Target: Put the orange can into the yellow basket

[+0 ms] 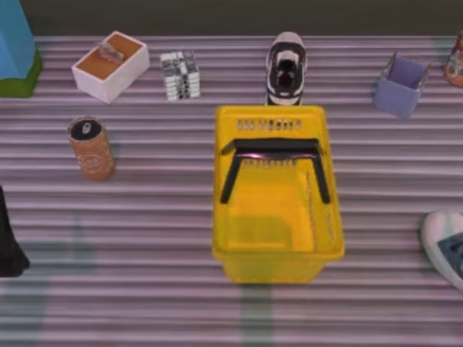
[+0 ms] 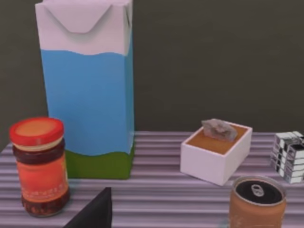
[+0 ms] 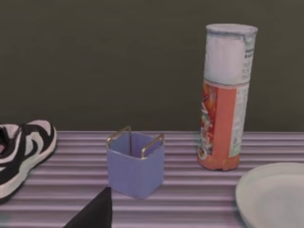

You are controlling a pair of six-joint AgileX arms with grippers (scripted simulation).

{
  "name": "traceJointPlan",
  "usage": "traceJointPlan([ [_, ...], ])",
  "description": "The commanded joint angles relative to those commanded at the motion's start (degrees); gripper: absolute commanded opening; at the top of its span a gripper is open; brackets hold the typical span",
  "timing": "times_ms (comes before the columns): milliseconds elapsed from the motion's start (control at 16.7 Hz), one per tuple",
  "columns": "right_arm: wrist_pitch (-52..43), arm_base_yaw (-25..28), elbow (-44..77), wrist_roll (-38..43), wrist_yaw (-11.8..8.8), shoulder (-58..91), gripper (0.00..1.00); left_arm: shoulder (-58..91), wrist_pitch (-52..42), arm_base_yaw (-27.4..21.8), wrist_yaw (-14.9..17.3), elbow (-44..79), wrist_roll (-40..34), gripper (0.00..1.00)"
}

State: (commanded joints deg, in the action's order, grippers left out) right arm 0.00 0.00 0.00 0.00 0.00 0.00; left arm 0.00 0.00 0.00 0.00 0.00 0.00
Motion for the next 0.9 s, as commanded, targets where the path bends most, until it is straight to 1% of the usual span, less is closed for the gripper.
traceJointPlan([
  [240, 0.0, 0.0, 0.0, 0.0, 0.0, 0.0, 1.0, 1.7, -1.2, -0.3, 0.2, 1.7, 0.7, 1.0],
  [420, 0.0, 0.0, 0.0, 0.0, 0.0, 0.0, 1.0, 8.9, -5.8, -1.2, 0.5, 8.7, 3.4, 1.0],
  [660, 0.0, 0.0, 0.0, 0.0, 0.0, 0.0, 1.0, 26.7, -16.2, -2.7, 0.7, 24.8, 9.1, 1.0],
  [900, 0.0, 0.0, 0.0, 0.0, 0.0, 0.0, 1.0, 51.1, -29.2, -4.1, 0.5, 45.6, 16.0, 1.0],
])
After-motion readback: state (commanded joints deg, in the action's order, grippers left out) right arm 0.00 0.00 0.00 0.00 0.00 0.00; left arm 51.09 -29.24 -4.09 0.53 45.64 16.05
